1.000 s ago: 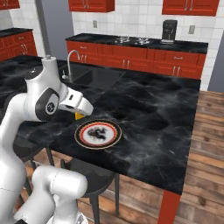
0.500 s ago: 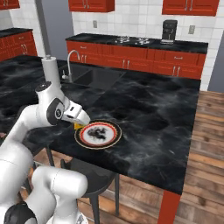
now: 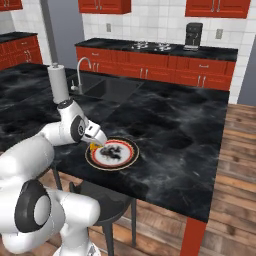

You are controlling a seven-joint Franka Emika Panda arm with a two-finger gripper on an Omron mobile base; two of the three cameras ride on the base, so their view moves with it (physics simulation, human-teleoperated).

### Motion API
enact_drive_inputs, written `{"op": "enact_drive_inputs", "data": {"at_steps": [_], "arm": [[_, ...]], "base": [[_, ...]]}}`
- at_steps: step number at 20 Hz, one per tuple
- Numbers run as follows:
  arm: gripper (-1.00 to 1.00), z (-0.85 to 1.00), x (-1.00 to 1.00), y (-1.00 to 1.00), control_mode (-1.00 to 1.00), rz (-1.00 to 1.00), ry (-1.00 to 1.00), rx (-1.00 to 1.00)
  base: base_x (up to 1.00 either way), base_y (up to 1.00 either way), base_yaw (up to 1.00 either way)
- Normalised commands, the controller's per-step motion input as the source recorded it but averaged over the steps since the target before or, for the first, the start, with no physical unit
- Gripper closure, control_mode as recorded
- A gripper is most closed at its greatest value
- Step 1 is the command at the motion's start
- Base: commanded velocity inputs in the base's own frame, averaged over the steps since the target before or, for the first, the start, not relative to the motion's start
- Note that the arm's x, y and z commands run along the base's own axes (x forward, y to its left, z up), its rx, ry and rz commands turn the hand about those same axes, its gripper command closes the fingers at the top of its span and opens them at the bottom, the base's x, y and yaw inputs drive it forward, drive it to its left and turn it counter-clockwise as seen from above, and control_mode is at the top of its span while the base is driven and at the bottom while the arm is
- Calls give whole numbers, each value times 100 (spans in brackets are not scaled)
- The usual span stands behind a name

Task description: Take the cheese, steak, and avocado from the fridge and place them on the plate on the dining counter to create an appetizer plate.

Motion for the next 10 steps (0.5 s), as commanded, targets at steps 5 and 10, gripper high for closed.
{"op": "enact_drive_inputs", "data": {"at_steps": [5,10], "arm": [[100,-46,54,5,-100,-4,2,4],[100,-36,57,1,-100,-7,0,5]], "base": [[0,0,0],[0,0,0]]}}
